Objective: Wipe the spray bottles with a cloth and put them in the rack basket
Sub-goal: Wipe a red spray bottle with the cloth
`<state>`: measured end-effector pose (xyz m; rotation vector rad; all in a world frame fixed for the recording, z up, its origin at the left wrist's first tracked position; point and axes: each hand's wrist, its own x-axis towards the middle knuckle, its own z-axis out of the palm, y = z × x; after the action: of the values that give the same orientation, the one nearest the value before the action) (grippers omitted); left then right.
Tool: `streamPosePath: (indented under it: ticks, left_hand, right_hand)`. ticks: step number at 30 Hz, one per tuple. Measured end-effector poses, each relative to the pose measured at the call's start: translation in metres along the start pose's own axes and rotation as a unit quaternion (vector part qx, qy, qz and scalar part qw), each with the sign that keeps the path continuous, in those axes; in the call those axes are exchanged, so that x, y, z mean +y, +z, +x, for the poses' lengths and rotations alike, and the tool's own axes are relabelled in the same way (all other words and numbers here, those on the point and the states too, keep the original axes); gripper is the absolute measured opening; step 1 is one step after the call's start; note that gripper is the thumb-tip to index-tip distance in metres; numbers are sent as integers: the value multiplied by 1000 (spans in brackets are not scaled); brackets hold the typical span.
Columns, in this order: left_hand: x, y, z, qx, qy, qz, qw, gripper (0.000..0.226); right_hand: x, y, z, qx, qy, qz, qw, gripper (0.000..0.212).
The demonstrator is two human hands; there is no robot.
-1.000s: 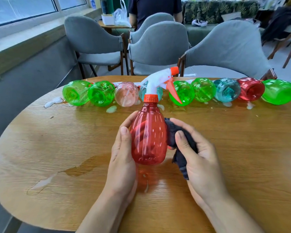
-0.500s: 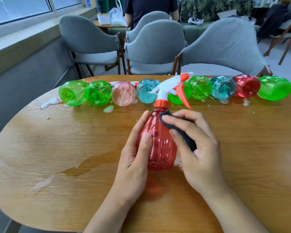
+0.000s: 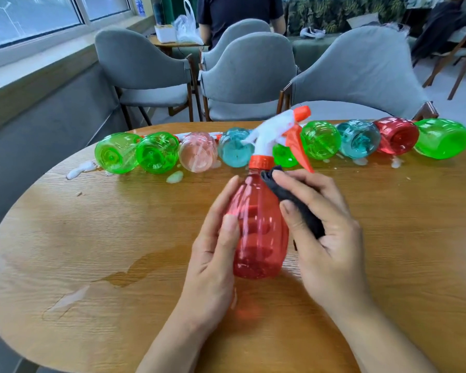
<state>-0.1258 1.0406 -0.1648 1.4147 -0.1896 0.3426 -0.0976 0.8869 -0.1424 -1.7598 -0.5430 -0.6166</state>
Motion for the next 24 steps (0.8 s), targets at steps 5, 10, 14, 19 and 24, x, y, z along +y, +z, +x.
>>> streamPosePath:
  ticks: [5, 10, 14, 19, 24]
  left_hand:
    - [4, 0, 3, 31, -10, -54, 998, 47]
    - [13, -15, 16, 144, -38, -129, 980, 52]
    - [5, -7, 8, 94, 13, -23, 995, 54]
    - [-8, 4, -1, 13, 68, 83, 994, 46]
    - [-10, 2, -4, 18, 48, 68, 996, 51]
  right_hand:
    - [8, 6, -8, -27, 19, 20, 999, 33]
    - [5, 15, -22, -152, 25, 36, 987, 32]
    - [-2, 8, -13, -69, -41, -12, 997, 30]
    - [0, 4, -4, -27, -91, -92, 991, 31]
    - [3, 5, -3, -3, 41, -1, 999, 33]
